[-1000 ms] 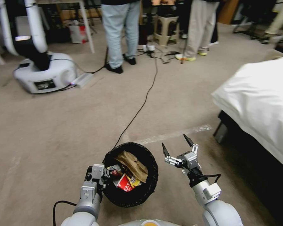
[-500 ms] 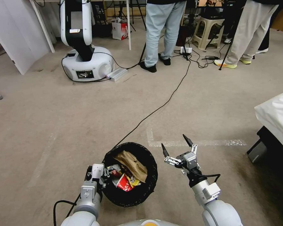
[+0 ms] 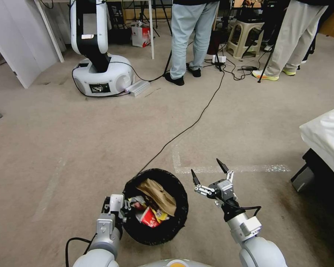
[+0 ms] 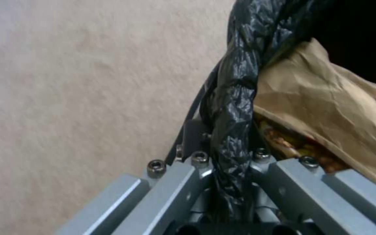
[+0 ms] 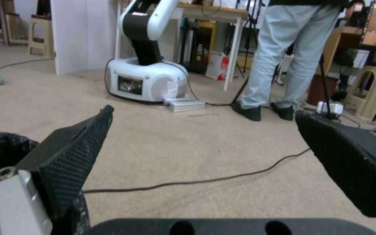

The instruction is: Pick up the trash bin, then pick up the garbage from the floor and place it into the trash bin.

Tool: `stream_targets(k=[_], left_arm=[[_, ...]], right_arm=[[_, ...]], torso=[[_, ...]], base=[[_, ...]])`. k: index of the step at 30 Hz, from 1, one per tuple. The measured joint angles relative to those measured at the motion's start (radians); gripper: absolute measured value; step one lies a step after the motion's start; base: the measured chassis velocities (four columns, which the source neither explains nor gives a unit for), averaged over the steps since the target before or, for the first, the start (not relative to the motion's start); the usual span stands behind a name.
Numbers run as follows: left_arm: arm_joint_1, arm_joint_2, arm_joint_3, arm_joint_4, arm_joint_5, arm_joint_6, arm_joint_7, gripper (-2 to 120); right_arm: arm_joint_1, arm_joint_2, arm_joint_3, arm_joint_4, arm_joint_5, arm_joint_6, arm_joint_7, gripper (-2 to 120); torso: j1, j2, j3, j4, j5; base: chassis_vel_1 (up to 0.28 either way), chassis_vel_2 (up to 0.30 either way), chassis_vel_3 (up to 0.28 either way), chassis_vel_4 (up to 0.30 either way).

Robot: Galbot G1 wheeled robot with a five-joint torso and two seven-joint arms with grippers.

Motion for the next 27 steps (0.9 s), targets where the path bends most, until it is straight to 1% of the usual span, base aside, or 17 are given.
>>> stream_targets(k=[2, 4, 6, 9, 11, 13, 20, 22, 24, 25, 27], left_arm=[[0.000, 0.001, 0.001, -0.001, -0.013, 0.010, 0.000, 0], [-0.006, 0.005, 0.006, -0.002, -0.085, 0.059, 0.001, 0], [-0.010, 0.007, 0.007, 0.000, -0.101, 0.069, 0.003, 0], [-0.028, 0.013, 0.007, 0.019, -0.166, 0.101, 0.007, 0], [-0.030, 0.014, 0.006, 0.022, -0.176, 0.104, 0.007, 0], [-0.047, 0.016, 0.006, 0.042, -0.209, 0.114, 0.008, 0], [-0.066, 0.008, 0.006, 0.067, -0.229, 0.117, 0.013, 0], [-0.069, 0.005, 0.006, 0.072, -0.230, 0.117, 0.014, 1], [-0.074, 0.002, 0.006, 0.081, -0.230, 0.117, 0.016, 9], [-0.079, 0.000, 0.005, 0.087, -0.230, 0.116, 0.018, 17], [-0.082, -0.001, 0.004, 0.090, -0.230, 0.115, 0.020, 18]], right_arm=[[0.000, 0.000, 0.000, 0.000, 0.000, 0.000, 0.000, 100], [-0.001, 0.001, 0.000, 0.003, 0.000, 0.000, 0.000, 100], [-0.002, 0.001, 0.000, 0.003, -0.001, 0.000, 0.000, 100], [-0.007, 0.003, 0.001, 0.005, -0.002, 0.000, -0.001, 100], [-0.008, 0.004, 0.001, 0.005, -0.003, 0.000, -0.001, 100], [-0.013, 0.004, 0.006, 0.013, -0.003, 0.001, -0.002, 100], [-0.012, 0.000, 0.007, 0.016, -0.001, 0.001, -0.006, 100], [-0.012, -0.001, 0.005, 0.011, 0.000, 0.002, -0.009, 100], [-0.011, -0.001, 0.004, 0.007, 0.000, 0.004, -0.013, 100], [-0.011, -0.002, 0.003, 0.006, 0.001, 0.004, -0.014, 100], [-0.010, -0.002, 0.003, 0.005, 0.002, 0.005, -0.014, 100]], torso=[[0.000, 0.000, 0.000, 0.0001, 0.0000], [0.000, 0.000, 0.000, 0.0000, -0.0003], [0.000, 0.000, 0.000, -0.0001, -0.0002], [0.000, 0.000, 0.000, 0.0001, 0.0002], [0.000, 0.000, 0.000, 0.0000, 0.0002], [0.000, 0.000, 0.000, 0.0002, 0.0006], [0.000, 0.000, 0.000, 0.0002, 0.0005], [0.000, 0.000, 0.000, 0.0002, 0.0005], [0.000, 0.000, 0.000, 0.0001, 0.0002], [0.000, 0.000, 0.000, 0.0000, -0.0002], [0.000, 0.000, 0.000, -0.0002, -0.0003]], base=[[0.000, 0.000, 0.000, 0.000], [0.000, 0.000, 0.000, 0.000], [0.000, 0.000, 0.000, 0.000], [0.000, 0.000, 0.000, 0.000], [0.000, 0.000, 0.000, 0.000], [0.000, 0.000, 0.000, 0.000], [0.000, 0.000, 0.000, 0.000], [0.000, 0.000, 0.000, 0.000], [0.000, 0.000, 0.000, 0.000], [0.000, 0.000, 0.000, 0.000], [0.000, 0.000, 0.000, 0.000]])
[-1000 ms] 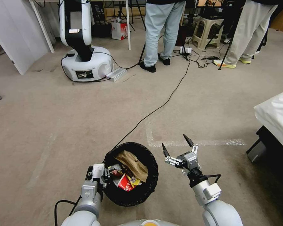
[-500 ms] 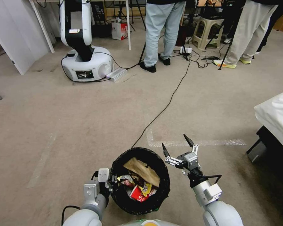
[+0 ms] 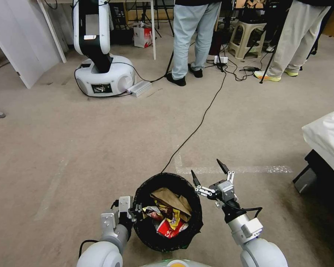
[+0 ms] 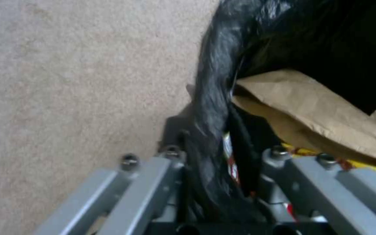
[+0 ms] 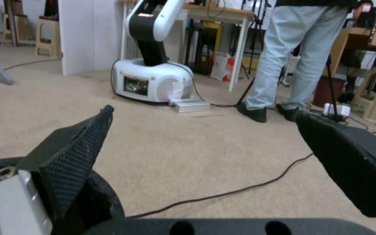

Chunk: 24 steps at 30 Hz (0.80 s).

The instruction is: Pick up the trash bin, then pick up the garbage from the floor and place it into the trash bin.

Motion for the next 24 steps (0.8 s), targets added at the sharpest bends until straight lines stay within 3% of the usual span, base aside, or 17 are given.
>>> stream_targets(k=[2, 7, 17, 21, 24], left_arm=[[-0.007, -0.002, -0.003, 0.004, 0.000, -0.003, 0.003, 31], [-0.017, -0.006, -0.011, 0.007, -0.004, -0.011, 0.005, 45], [-0.032, -0.019, -0.023, 0.000, -0.015, -0.030, 0.007, 86], [-0.036, -0.022, -0.031, -0.008, -0.018, -0.043, 0.002, 97], [-0.041, -0.023, -0.037, -0.020, -0.018, -0.061, 0.001, 99]], right_arm=[[0.002, -0.002, 0.000, -0.001, 0.002, 0.000, -0.002, 100], [0.004, -0.002, -0.003, -0.007, 0.002, 0.002, -0.004, 100], [0.000, 0.000, -0.007, -0.016, -0.001, 0.012, -0.017, 100], [-0.004, 0.000, -0.008, -0.016, -0.004, 0.015, -0.020, 100], [-0.005, 0.001, -0.008, -0.016, -0.006, 0.016, -0.023, 100]], torso=[[0.000, 0.000, 0.000, -0.0001, -0.0008], [0.000, 0.000, 0.000, -0.0002, -0.0009], [0.000, 0.000, 0.000, 0.0000, -0.0004], [0.000, 0.000, 0.000, 0.0000, -0.0003], [0.000, 0.000, 0.000, 0.0000, -0.0001]], base=[[0.000, 0.000, 0.000, 0.000], [0.000, 0.000, 0.000, 0.000], [0.000, 0.000, 0.000, 0.000], [0.000, 0.000, 0.000, 0.000], [0.000, 0.000, 0.000, 0.000]])
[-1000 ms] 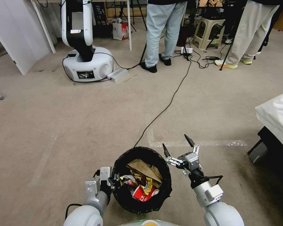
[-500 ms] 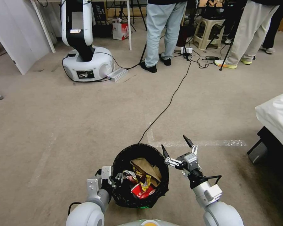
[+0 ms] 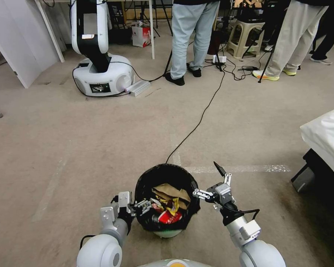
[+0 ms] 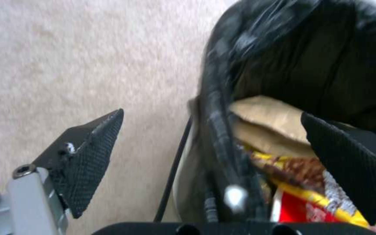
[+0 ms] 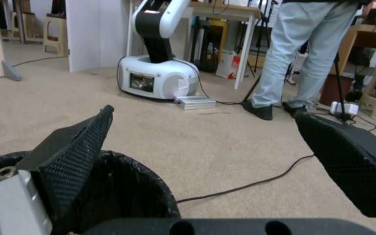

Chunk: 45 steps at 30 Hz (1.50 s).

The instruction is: Pick up the trash bin, then pick up the garbage from the floor and place it into the trash bin.

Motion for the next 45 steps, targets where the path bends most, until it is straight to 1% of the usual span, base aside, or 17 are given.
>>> stream_targets(k=[2, 4, 10, 12, 18, 21, 22, 24, 25, 26, 28, 29, 30, 32, 33, 36, 45], left_arm=[[-0.002, 0.000, -0.003, -0.005, 0.000, -0.011, 0.000, 100], [-0.002, 0.001, -0.006, -0.018, 0.015, -0.040, 0.011, 100], [0.001, 0.001, -0.007, -0.027, 0.030, -0.070, 0.016, 100], [0.013, 0.001, -0.007, -0.037, 0.063, -0.099, 0.026, 100], [0.029, 0.002, -0.005, -0.050, 0.127, -0.133, 0.038, 100], [0.052, 0.006, -0.007, -0.066, 0.221, -0.208, 0.072, 100], [0.052, 0.006, -0.007, -0.066, 0.221, -0.208, 0.072, 100], [0.071, 0.007, -0.018, -0.065, 0.335, -0.304, 0.102, 100], [0.081, 0.006, -0.019, -0.061, 0.374, -0.339, 0.105, 100], [0.081, 0.006, -0.019, -0.061, 0.374, -0.339, 0.105, 100], [0.092, 0.003, -0.019, -0.056, 0.410, -0.373, 0.105, 100], [0.101, -0.001, -0.018, -0.049, 0.442, -0.404, 0.103, 100], [0.101, -0.001, -0.018, -0.049, 0.442, -0.404, 0.103, 100], [0.110, -0.009, -0.015, -0.033, 0.477, -0.444, 0.093, 100], [0.110, -0.009, -0.015, -0.033, 0.477, -0.444, 0.093, 100], [0.114, -0.014, -0.015, -0.015, 0.506, -0.481, 0.083, 100], [0.114, -0.015, -0.014, -0.014, 0.507, -0.483, 0.080, 100]], right_arm=[[0.000, 0.000, 0.000, 0.001, 0.000, 0.000, -0.001, 100], [0.000, -0.001, 0.000, 0.011, 0.000, 0.000, -0.001, 100], [0.000, -0.002, 0.001, 0.017, 0.000, 0.000, 0.002, 100], [0.000, -0.001, 0.002, 0.020, 0.002, -0.001, 0.016, 100], [-0.003, 0.003, 0.002, 0.028, 0.010, -0.003, 0.043, 100], [-0.001, 0.020, -0.004, 0.041, 0.019, -0.005, 0.095, 100], [-0.001, 0.020, -0.004, 0.041, 0.019, -0.005, 0.095, 100], [-0.006, 0.043, -0.008, 0.064, 0.012, -0.015, 0.140, 100], [-0.012, 0.055, -0.008, 0.074, 0.003, -0.018, 0.164, 100], [-0.012, 0.055, -0.008, 0.074, 0.003, -0.018, 0.164, 100], [-0.019, 0.066, -0.005, 0.080, -0.008, -0.020, 0.185, 100], [-0.029, 0.076, 0.001, 0.082, -0.024, -0.021, 0.206, 100], [-0.029, 0.076, 0.001, 0.082, -0.024, -0.021, 0.206, 100], [-0.039, 0.088, 0.008, 0.081, -0.040, -0.024, 0.228, 100], [-0.039, 0.088, 0.008, 0.081, -0.040, -0.024, 0.228, 100], [-0.046, 0.094, 0.016, 0.071, -0.055, -0.025, 0.232, 100], [-0.047, 0.095, 0.017, 0.068, -0.058, -0.025, 0.232, 100]], torso=[[0.000, 0.000, 0.000, 0.0000, 0.0001], [0.000, 0.000, 0.000, 0.0000, 0.0001], [0.000, 0.000, 0.000, 0.0000, 0.0001], [0.000, 0.000, 0.000, 0.0001, 0.0002], [0.000, 0.000, 0.000, 0.0001, 0.0002], [0.000, 0.000, 0.000, 0.0001, 0.0001], [0.000, 0.000, 0.000, 0.0001, 0.0001], [0.000, 0.000, 0.000, 0.0001, 0.0000], [0.000, 0.000, 0.000, 0.0001, 0.0001], [0.000, 0.000, 0.000, 0.0001, 0.0001], [0.000, 0.000, 0.000, 0.0001, 0.0001], [0.000, 0.000, 0.000, 0.0000, 0.0000], [0.000, 0.000, 0.000, 0.0000, 0.0000], [0.000, 0.000, 0.000, 0.0000, 0.0001], [0.000, 0.000, 0.000, 0.0000, 0.0001], [0.000, 0.000, 0.000, 0.0000, 0.0001], [0.000, 0.000, 0.000, 0.0000, 0.0002]], base=[[0.000, 0.000, 0.000, 0.000], [0.000, 0.000, 0.000, 0.000], [0.000, 0.000, 0.000, 0.000], [0.000, 0.000, 0.000, 0.000], [0.000, 0.000, 0.000, 0.000], [0.000, 0.000, 0.000, 0.000], [0.000, 0.000, 0.000, 0.000], [0.000, 0.000, 0.000, 0.000], [0.000, 0.000, 0.000, 0.000], [0.000, 0.000, 0.000, 0.000], [0.000, 0.000, 0.000, 0.000], [0.000, 0.000, 0.000, 0.000], [0.000, 0.000, 0.000, 0.000], [0.000, 0.000, 0.000, 0.000], [0.000, 0.000, 0.000, 0.000], [0.000, 0.000, 0.000, 0.000], [0.000, 0.000, 0.000, 0.000]])
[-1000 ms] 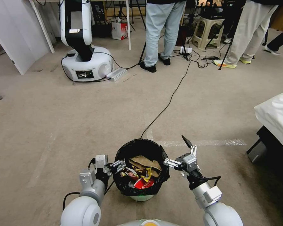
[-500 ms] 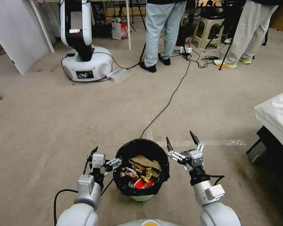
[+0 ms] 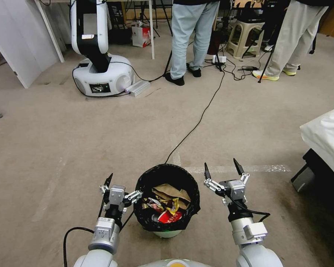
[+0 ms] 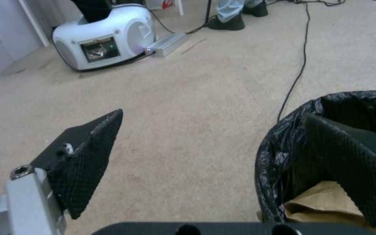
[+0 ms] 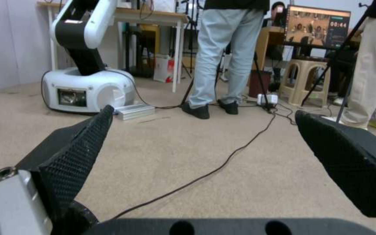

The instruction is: Pick up the trash bin, then pick up the garbage from the floor and place it into the trash bin.

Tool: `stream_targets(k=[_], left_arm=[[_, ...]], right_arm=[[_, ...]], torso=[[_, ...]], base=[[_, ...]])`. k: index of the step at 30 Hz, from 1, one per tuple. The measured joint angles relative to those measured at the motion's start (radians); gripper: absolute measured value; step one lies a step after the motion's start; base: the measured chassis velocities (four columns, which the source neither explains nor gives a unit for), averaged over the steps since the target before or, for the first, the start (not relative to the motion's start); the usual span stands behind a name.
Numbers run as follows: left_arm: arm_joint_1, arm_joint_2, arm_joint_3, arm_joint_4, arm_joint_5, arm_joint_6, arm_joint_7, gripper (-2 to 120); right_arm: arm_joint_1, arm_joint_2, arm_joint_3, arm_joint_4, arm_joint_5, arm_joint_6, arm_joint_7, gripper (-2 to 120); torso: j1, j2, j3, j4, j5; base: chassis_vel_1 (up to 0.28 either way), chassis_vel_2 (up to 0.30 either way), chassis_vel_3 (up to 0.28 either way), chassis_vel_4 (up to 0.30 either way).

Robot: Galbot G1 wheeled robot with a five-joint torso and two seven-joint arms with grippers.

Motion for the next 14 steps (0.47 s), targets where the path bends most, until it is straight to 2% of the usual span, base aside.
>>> stream_targets(k=[14], left_arm=[[-0.001, 0.000, 0.000, 0.000, -0.005, 0.005, -0.001, 100]], right_arm=[[0.001, -0.001, 0.000, -0.001, 0.000, 0.000, -0.003, 100]], torso=[[0.000, 0.000, 0.000, 0.0000, 0.0000]], base=[[0.000, 0.000, 0.000, 0.000]])
